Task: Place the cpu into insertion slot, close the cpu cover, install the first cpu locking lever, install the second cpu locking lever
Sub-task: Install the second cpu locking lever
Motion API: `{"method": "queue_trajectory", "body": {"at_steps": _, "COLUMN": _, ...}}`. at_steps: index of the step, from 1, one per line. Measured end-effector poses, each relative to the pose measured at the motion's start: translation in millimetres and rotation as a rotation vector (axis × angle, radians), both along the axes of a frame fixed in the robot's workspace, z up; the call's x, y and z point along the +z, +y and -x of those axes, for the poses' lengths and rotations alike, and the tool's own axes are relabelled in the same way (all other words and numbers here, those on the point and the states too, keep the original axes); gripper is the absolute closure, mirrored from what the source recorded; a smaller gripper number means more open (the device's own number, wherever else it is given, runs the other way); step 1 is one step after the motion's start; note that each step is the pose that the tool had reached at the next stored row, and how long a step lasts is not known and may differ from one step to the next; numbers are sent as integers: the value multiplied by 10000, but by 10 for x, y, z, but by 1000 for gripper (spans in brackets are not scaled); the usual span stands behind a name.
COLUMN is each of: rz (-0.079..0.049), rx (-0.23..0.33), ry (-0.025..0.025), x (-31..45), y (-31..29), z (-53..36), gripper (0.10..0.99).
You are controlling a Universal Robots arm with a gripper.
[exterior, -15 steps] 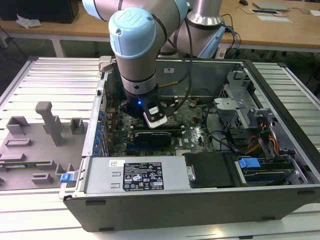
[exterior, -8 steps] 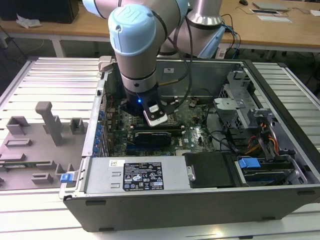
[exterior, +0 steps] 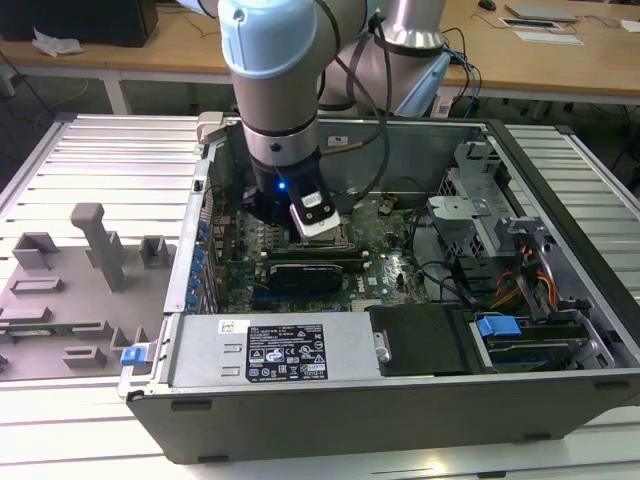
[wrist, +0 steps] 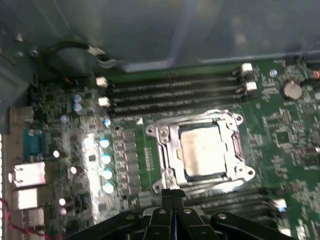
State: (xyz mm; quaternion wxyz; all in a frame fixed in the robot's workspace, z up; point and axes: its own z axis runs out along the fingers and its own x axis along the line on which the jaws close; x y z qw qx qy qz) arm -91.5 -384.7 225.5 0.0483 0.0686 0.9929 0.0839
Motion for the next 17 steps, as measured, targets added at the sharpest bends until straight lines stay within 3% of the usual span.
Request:
{"method": "queue_trajectory", "body": {"at_steps": 5, "rz": 43, "rx": -3, "ry": 17, "x": 0, "y": 30, "z": -145, "gripper": 980}}
{"method": "queue_trajectory", "body": {"at_steps": 11, "rz": 177, "rx": -3, "ry": 21, "x": 0, "y": 201, "z": -228, "gripper": 980}}
{"method": "queue_trajectory", "body": {"at_steps": 14, "rz": 433, "rx": -6, "ry": 38, "x": 0, "y": 317, "z": -322, "gripper": 980}}
{"method": "queue_trajectory", "body": {"at_steps": 17, "rz": 584, "rx": -3, "ry": 76, "x": 0, "y": 360, "z": -362, "gripper": 980}}
